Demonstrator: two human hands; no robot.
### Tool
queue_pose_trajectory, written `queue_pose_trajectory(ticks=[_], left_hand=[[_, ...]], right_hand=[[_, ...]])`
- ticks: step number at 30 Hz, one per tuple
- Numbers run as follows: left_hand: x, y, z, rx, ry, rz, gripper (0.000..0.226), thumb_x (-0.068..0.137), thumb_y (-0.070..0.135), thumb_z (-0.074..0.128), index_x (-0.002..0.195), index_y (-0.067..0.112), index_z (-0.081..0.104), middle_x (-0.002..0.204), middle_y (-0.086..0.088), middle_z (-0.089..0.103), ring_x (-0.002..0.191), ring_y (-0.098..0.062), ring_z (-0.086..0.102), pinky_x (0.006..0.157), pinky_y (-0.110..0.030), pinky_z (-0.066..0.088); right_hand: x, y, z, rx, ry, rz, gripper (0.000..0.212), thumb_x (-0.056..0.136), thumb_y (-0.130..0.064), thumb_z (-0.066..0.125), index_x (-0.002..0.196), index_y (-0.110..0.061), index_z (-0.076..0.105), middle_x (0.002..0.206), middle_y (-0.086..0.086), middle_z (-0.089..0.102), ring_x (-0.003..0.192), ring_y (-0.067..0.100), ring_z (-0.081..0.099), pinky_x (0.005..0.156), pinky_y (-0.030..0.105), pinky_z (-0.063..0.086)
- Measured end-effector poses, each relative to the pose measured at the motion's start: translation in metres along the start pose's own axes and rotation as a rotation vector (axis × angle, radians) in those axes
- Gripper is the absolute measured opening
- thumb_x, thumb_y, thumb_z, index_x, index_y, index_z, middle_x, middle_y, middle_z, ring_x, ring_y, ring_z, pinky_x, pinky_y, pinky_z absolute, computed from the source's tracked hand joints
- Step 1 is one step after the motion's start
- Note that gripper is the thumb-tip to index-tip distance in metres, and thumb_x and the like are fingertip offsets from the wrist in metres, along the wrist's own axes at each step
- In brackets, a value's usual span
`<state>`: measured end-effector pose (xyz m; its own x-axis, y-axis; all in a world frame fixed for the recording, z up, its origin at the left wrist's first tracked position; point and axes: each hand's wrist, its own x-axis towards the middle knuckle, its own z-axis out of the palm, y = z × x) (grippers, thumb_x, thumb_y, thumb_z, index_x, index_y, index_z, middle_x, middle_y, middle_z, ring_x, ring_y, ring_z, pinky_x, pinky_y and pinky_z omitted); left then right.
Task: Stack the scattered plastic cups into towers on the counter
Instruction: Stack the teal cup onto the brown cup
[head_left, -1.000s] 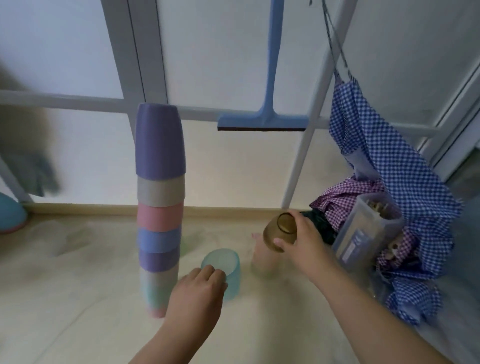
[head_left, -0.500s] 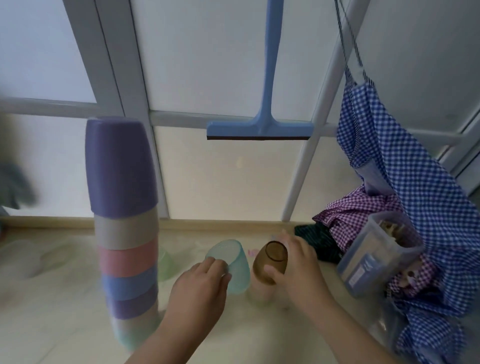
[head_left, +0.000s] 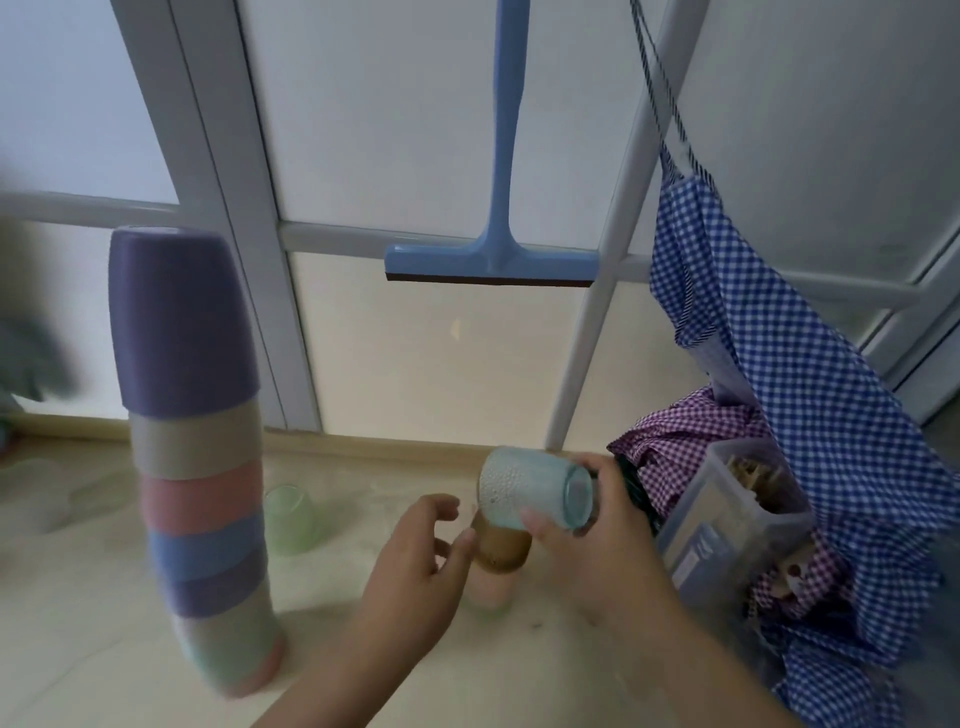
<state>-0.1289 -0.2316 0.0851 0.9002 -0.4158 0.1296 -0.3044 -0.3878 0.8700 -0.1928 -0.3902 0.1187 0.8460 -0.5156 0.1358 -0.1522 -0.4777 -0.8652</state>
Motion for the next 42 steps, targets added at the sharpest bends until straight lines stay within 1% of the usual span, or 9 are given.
queue_pose_trajectory(ticks=[3,8,12,17,21,24,29,34,42], left_hand=[[-0.006,-0.012,-0.008,0.190,0.021,0.054,0.015,0.086,0.026,0.056,0.099,0.028,0.050,0.100,0.012,0.059,0.084,-0.003,0.057,0.071,-0.022,0.044],[-0.025,-0.025,-0.018,0.320,0.046,0.093,0.015,0.085,0.033,0.054,0.098,0.025,0.055,0.094,0.011,0.060,0.084,-0.006,0.057,0.072,-0.024,0.045],[-0.040,-0.038,-0.023,0.370,0.102,0.097,0.042,0.075,0.051,0.035,0.098,0.022,0.057,0.093,0.010,0.061,0.085,-0.008,0.059,0.071,-0.023,0.047],[-0.054,-0.052,-0.027,0.513,0.126,0.111,0.039,0.074,0.047,0.033,0.094,0.023,0.057,0.087,0.005,0.065,0.076,-0.016,0.064,0.062,-0.029,0.053],[-0.063,-0.055,-0.033,0.613,0.082,0.107,0.024,0.074,0.039,0.041,0.088,0.025,0.054,0.075,0.005,0.065,0.062,-0.017,0.064,0.046,-0.024,0.051],[-0.072,-0.060,-0.045,0.655,0.073,0.099,0.023,0.073,0.039,0.042,0.086,0.024,0.054,0.072,0.005,0.065,0.058,-0.017,0.063,0.043,-0.023,0.049],[-0.095,-0.076,-0.088,0.764,0.109,0.049,0.020,0.068,0.039,0.042,0.075,0.025,0.055,0.061,0.007,0.061,0.049,-0.016,0.059,0.037,-0.022,0.041],[-0.137,-0.122,-0.174,0.875,0.167,0.000,0.016,0.068,0.037,0.047,0.072,0.025,0.056,0.056,0.007,0.058,0.047,-0.014,0.058,0.037,-0.024,0.042],[-0.219,-0.201,-0.343,0.980,0.209,-0.275,0.029,0.051,0.029,0.081,0.071,0.024,0.061,0.061,0.008,0.062,0.049,-0.013,0.061,0.034,-0.025,0.041]], right_hand=[[0.029,-0.009,-0.023,-0.198,0.023,-0.087,0.057,0.066,-0.033,0.078,0.112,-0.032,0.044,0.108,-0.005,0.053,0.097,0.014,0.052,0.072,0.023,0.043],[0.052,-0.008,-0.010,-0.356,-0.175,-0.064,0.061,0.072,-0.032,0.072,0.124,-0.027,0.042,0.112,-0.006,0.042,0.104,0.011,0.041,0.079,0.021,0.035],[0.050,0.008,0.013,-0.417,-0.301,-0.066,0.065,0.070,-0.034,0.075,0.126,-0.023,0.044,0.124,0.000,0.050,0.110,0.014,0.045,0.093,0.026,0.040],[0.047,0.015,0.020,-0.551,-0.319,-0.136,0.078,0.074,-0.038,0.071,0.139,-0.024,0.030,0.136,0.001,0.043,0.124,0.021,0.038,0.104,0.034,0.034],[0.028,-0.001,0.025,-0.562,-0.169,-0.426,0.055,0.077,-0.034,0.065,0.126,-0.020,0.046,0.120,0.003,0.050,0.110,0.022,0.044,0.097,0.037,0.038],[-0.005,-0.018,0.044,-0.464,-0.274,-0.529,0.041,0.078,-0.034,0.063,0.115,-0.021,0.053,0.107,-0.003,0.054,0.101,0.014,0.050,0.092,0.033,0.043],[-0.063,-0.041,0.105,-0.509,-0.586,-0.609,0.041,0.084,-0.037,0.052,0.123,-0.030,0.042,0.115,-0.010,0.051,0.108,0.008,0.046,0.090,0.021,0.036],[-0.107,-0.076,0.200,-0.453,-0.678,-0.649,0.038,0.083,-0.036,0.052,0.120,-0.029,0.045,0.114,-0.006,0.056,0.105,0.013,0.053,0.088,0.028,0.042],[-0.160,-0.136,0.353,-0.495,-0.787,-0.602,0.039,0.084,-0.037,0.051,0.122,-0.029,0.042,0.116,-0.006,0.055,0.100,0.011,0.051,0.086,0.028,0.041]])
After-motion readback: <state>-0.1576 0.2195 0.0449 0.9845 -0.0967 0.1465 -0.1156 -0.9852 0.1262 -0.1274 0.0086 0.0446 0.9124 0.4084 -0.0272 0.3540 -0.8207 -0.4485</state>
